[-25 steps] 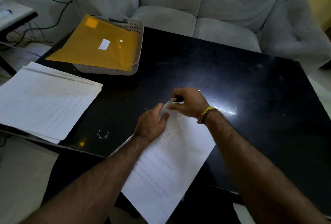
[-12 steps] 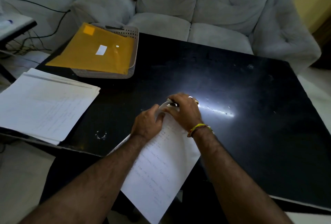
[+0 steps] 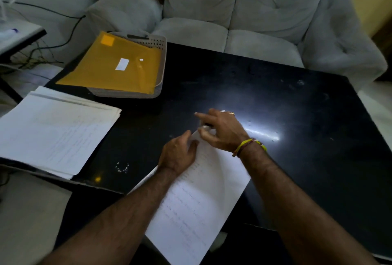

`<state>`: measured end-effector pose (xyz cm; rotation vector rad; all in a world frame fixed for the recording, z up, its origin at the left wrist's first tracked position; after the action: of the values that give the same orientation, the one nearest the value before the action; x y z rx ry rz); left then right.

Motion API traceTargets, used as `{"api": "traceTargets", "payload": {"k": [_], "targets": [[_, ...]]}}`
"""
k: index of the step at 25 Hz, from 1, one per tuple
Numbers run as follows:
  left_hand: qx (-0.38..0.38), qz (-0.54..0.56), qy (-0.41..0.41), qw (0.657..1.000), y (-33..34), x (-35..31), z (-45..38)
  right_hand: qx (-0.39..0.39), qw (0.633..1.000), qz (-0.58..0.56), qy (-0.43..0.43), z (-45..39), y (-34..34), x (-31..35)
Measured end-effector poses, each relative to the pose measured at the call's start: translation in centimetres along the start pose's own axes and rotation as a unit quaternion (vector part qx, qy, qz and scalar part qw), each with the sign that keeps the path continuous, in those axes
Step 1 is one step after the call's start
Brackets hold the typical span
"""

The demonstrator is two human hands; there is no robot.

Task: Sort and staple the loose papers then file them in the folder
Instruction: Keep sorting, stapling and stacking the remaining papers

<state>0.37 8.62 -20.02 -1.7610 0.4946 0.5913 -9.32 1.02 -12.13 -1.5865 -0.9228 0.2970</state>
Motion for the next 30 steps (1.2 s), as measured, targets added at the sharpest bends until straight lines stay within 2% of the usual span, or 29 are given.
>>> {"api": "traceTargets", "payload": {"k": [3,5,7,10,13,17,19,21,24,26,28,30], "targets": [[0.008,-0.013,-0.007,1.000,0.5,-0.1,0.0,-0.075,0.986,-0.074,0.130,1.1,-0.4,-3.9],[-0.003,-0.025,-0.004,1.000,0.6,0.0,0.0,-0.115,0.962,-0.091,0.229,3.0,1.2,-5.5],[-0.009,-0.045,0.003,0.999,0.6,-0.1,-0.1,-0.152,0.941,-0.084,0.289,4.5,2.9,-6.2],[-0.011,-0.059,0.001,0.998,0.5,-0.4,-0.4,-0.155,0.928,-0.033,0.337,4.3,3.4,-7.0],[-0.001,-0.063,-0.019,0.998,0.1,-0.6,-0.6,-0.169,0.925,0.015,0.340,3.7,2.6,-6.5],[0.040,-0.039,-0.037,0.998,-0.3,-0.8,-0.1,-0.164,0.921,-0.008,0.354,4.6,2.8,-6.6],[0.070,0.011,-0.078,0.994,-0.6,-1.0,-0.5,-0.169,0.898,-0.003,0.406,5.8,1.5,-7.5],[0.094,0.062,-0.161,0.980,-1.5,-0.6,-0.5,-0.171,0.867,0.028,0.468,8.0,0.2,-7.8],[0.049,0.062,-0.224,0.971,-6.0,-0.6,0.2,-0.146,0.819,0.041,0.553,11.8,-0.9,-7.9],[-0.006,0.069,-0.241,0.968,-9.4,0.3,1.1,-0.081,0.800,0.059,0.592,12.9,-0.4,-7.9],[-0.044,0.087,-0.263,0.960,-12.1,1.5,2.3,-0.030,0.786,0.091,0.610,12.5,0.0,-7.2],[-0.081,0.099,-0.284,0.950,-15.0,2.8,3.2,-0.036,0.794,0.048,0.605,10.4,0.2,-4.7]]}}
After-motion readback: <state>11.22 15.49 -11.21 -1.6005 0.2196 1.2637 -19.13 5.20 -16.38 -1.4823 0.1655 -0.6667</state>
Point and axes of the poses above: each hand's wrist, its own z-axis away from the middle knuckle, its own y-axis out of the palm, x = y × z, the point moved 9 cm from there along -z, towards the middle knuckle, and after that the axes turned 12 degrees about y, right-handed, at the moved point
